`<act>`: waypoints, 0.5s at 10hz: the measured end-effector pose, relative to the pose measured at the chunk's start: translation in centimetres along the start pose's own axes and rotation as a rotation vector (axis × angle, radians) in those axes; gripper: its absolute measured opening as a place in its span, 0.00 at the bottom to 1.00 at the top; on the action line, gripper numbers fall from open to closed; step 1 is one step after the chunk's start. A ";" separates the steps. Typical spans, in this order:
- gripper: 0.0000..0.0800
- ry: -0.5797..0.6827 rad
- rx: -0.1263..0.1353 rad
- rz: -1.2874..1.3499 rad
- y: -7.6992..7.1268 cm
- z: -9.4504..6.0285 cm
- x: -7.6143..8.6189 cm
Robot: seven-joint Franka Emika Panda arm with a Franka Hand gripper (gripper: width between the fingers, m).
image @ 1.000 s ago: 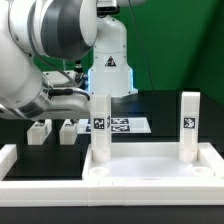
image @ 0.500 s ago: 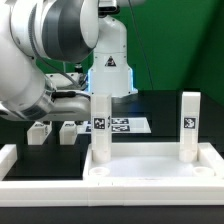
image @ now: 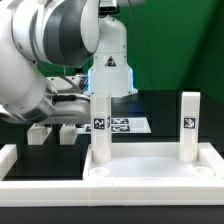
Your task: Assemble desk
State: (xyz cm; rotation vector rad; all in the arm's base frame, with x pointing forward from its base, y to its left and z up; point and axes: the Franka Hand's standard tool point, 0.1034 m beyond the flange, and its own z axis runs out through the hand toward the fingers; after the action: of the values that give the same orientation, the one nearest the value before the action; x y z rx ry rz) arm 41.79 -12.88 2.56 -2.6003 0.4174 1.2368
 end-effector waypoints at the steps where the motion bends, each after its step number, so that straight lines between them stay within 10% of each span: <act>1: 0.81 -0.001 -0.002 0.001 0.1 0.3 0.2; 5: 0.80 -0.008 -0.010 0.004 0.3 1.1 0.8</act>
Offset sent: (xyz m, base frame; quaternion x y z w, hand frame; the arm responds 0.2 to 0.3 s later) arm 0.0013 0.0013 -0.0102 -0.0145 -0.0111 -0.0108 0.9998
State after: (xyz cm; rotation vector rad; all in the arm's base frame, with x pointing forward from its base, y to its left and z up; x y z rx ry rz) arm 41.34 -12.93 1.22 -2.6031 0.4158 1.2532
